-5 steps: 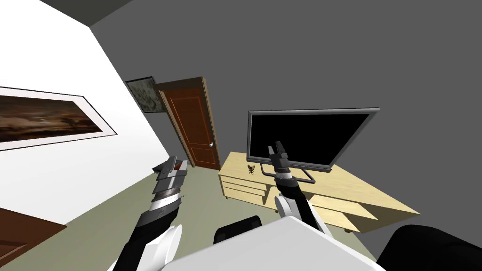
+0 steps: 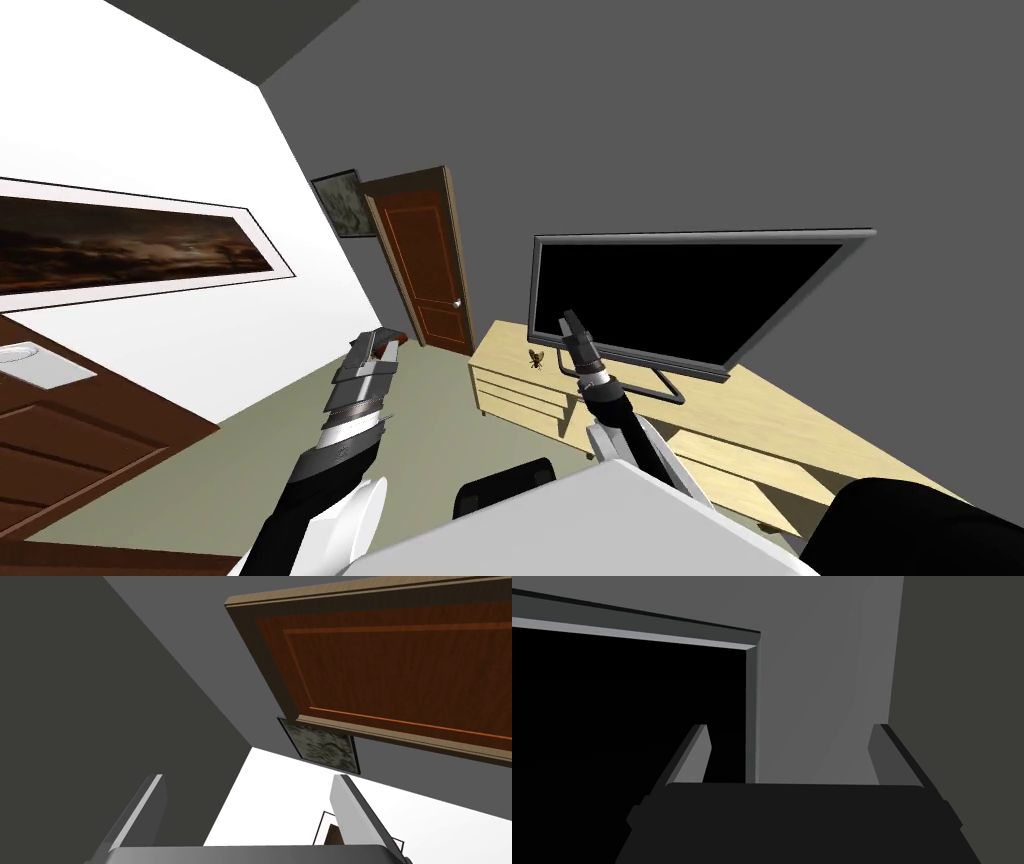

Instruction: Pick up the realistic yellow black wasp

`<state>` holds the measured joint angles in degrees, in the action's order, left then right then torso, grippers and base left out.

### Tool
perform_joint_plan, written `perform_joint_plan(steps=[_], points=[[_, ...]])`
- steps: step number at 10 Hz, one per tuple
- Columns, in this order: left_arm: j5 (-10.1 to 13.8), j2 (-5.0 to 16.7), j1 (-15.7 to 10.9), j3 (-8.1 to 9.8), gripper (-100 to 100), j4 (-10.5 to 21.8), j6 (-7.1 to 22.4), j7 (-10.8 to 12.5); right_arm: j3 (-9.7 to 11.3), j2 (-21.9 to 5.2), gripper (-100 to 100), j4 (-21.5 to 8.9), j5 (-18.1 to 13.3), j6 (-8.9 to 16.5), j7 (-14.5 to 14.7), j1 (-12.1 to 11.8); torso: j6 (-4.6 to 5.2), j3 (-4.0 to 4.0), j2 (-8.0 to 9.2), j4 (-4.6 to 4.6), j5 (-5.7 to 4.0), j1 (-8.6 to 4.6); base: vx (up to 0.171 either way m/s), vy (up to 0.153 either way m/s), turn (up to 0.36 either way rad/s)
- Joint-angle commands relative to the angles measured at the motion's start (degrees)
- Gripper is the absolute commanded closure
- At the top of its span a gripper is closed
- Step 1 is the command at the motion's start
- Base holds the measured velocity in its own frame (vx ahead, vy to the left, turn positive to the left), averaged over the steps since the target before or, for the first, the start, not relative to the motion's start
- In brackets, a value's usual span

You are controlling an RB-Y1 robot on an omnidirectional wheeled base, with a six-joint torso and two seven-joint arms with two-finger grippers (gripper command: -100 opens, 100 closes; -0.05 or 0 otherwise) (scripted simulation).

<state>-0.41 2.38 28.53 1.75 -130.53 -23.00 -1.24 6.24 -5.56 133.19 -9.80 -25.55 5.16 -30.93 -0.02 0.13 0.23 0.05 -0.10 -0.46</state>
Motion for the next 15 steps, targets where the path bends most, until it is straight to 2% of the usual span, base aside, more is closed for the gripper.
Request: perform_joint_plan(steps=[1,4,5,6,8,9,10,11,13,14,15], points=[[0.0,0.0,0.0,0.0,0,0.0,0.0,0.0,-0.2,-1.8,-100,-0.5,-0.7,0.8,0.1,0.4,0.0,0.0,0.0,0.0,0.0,0.0,-0.053,-0.069,0.074],[0.0,0.0,0.0,0.0,0,0.0,0.0,0.0,1.6,-7.4,-100,-4.2,-6.0,2.8,2.1,0.5,0.01,0.03,0.05,0.01,0.03,0.12,-0.081,-0.086,0.245],[0.0,0.0,0.0,0.0,0,0.0,0.0,0.0,2.2,-8.9,-100,-5.7,-7.8,3.5,2.9,0.5,-0.01,0.06,0.1,0.02,0.0,-0.02,-0.128,-0.161,0.369],[0.0,0.0,0.0,0.0,0,0.0,0.0,0.0,2.2,-9.5,-100,-5.7,-8.4,3.5,2.9,0.5,0.0,0.11,0.19,0.04,-0.03,-0.17,-0.081,-0.115,0.169],[0.0,0.0,0.0,0.0,0,0.0,0.0,0.0,3.6,-13.3,-100,-8.9,-12.2,5.3,4.7,0.7,0.01,-0.02,-0.05,0.0,0.0,0.05,-0.081,-0.086,0.295],[0.0,0.0,0.0,0.0,0,0.0,0.0,0.0,3.6,-13.4,-100,-8.9,-13.0,5.3,4.7,0.7,-0.01,0.03,0.05,0.01,0.0,-0.01,-0.082,-0.096,0.181],[0.0,0.0,0.0,0.01,0,0.0,0.0,0.0,4.3,-15.2,-100,-10.7,-15.1,6.2,5.8,0.8,0.05,0.01,-0.01,0.01,-0.01,0.0,-0.071,-0.076,0.261],[0.0,0.0,0.0,0.0,0,0.0,0.0,0.0,4.3,-15.2,-100,-10.7,-15.4,6.2,5.8,0.8,0.02,-0.02,-0.04,0.0,0.0,0.04,-0.049,-0.07,0.131],[0.0,0.0,0.0,0.01,0,0.0,0.0,0.0,5.6,-18.9,-100,-14.0,-19.5,8.2,8.0,1.1,0.03,-0.06,-0.11,-0.02,0.0,0.02,-0.082,-0.108,0.309],[0.0,0.0,0.0,0.01,0,0.0,0.0,0.0,5.6,-18.9,-100,-14.4,-20.3,8.2,8.0,1.1,0.0,-0.01,-0.03,0.0,-0.03,-0.12,-0.083,-0.098,0.225],[0.0,0.0,0.0,0.01,0,0.0,0.0,0.0,6.2,-20.6,-100,-16.4,-22.5,9.3,9.2,1.3,0.06,-0.02,-0.05,0.0,-0.02,-0.05,-0.09,-0.085,0.312]])
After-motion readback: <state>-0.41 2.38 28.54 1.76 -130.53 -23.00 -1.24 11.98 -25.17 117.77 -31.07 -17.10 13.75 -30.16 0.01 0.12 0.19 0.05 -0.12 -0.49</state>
